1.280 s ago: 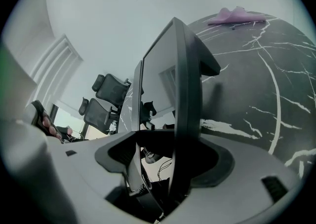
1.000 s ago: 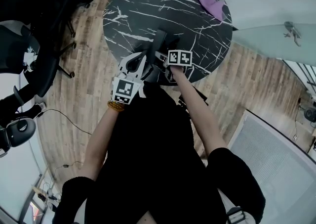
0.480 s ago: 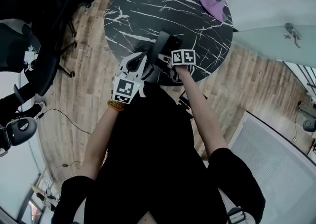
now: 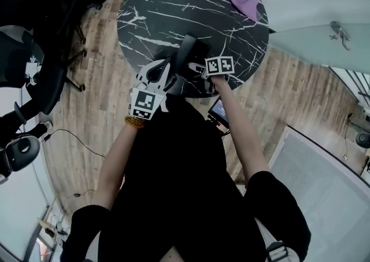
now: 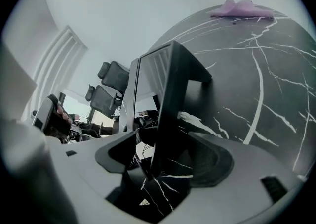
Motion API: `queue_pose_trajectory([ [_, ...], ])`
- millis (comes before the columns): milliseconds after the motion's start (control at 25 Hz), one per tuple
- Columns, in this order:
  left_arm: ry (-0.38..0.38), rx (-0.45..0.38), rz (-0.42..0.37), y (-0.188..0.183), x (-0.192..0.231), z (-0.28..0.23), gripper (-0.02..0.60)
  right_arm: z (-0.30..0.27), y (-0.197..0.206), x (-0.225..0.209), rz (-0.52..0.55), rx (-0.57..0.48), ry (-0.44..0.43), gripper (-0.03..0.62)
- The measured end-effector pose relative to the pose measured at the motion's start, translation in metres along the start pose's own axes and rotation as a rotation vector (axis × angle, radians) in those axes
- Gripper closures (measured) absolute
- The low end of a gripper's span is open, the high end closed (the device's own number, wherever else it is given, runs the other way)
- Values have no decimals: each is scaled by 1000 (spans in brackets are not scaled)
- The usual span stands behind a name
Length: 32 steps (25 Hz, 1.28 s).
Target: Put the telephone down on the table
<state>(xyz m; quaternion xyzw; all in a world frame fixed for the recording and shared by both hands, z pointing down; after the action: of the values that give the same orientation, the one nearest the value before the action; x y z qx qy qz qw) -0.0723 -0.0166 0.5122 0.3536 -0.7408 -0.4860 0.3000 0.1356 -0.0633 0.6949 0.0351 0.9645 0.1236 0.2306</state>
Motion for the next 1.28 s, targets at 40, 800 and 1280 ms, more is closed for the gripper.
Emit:
queue_pose_trajectory([
  [40,4,0,-2,0,-1,-1,552,2,1,-1,4,-2,-6,298],
  [800,92,-14,-70,-31,-3,-42,552,78,-29,6,59,-248,-70,299],
  [1280,120,-53,-125,-69,7,-68,552,117,-46,-2,68,-412,6,299],
])
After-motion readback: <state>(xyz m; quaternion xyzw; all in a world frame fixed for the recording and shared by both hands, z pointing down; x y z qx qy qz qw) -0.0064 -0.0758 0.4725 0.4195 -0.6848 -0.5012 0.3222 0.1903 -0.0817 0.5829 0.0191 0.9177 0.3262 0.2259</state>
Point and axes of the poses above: the fingertips, and each gripper's own axes: z backward along the fingers, x to its left, y out of its underside, the point moved 7 cm from there along z, backward along the fingers, and after that the axes turned 15 degrees about y, right-handed, at the moved point
